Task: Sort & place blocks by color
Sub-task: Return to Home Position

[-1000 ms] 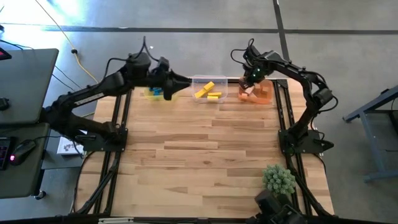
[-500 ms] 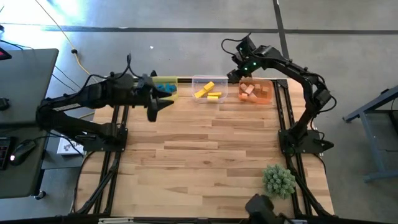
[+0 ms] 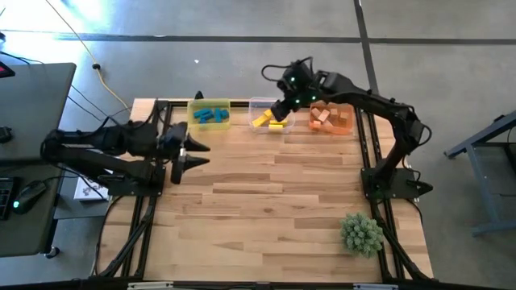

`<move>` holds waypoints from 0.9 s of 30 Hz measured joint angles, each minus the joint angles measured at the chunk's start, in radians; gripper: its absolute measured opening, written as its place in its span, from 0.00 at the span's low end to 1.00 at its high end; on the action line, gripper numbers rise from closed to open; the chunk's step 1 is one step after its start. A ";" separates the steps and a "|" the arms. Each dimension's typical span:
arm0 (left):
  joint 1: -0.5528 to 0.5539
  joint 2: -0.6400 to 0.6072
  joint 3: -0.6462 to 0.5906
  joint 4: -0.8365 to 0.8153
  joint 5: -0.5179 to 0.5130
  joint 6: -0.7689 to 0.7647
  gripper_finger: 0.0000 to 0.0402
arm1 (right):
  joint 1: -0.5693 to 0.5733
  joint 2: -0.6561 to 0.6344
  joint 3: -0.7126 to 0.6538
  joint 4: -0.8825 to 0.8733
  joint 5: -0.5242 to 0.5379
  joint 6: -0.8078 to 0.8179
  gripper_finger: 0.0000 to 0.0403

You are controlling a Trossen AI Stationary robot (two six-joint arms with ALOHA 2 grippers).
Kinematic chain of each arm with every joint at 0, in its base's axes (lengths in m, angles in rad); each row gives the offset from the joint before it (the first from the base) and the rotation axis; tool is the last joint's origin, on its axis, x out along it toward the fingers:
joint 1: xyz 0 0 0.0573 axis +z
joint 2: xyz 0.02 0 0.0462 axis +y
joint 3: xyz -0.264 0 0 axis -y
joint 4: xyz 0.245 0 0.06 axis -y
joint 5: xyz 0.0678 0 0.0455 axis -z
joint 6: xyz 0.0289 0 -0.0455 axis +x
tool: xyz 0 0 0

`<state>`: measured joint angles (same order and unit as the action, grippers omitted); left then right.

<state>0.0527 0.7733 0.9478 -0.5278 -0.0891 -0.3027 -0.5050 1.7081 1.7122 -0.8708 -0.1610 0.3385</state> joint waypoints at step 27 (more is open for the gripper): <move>-0.049 -0.642 -0.731 0.385 0.123 0.047 0.46 | 0.309 0.000 0.002 0.206 0.053 0.292 0.38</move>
<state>0.0040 0.1309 0.2168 -0.1428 0.0338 -0.2555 -0.1961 1.7081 1.7138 -0.6647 -0.1076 0.6307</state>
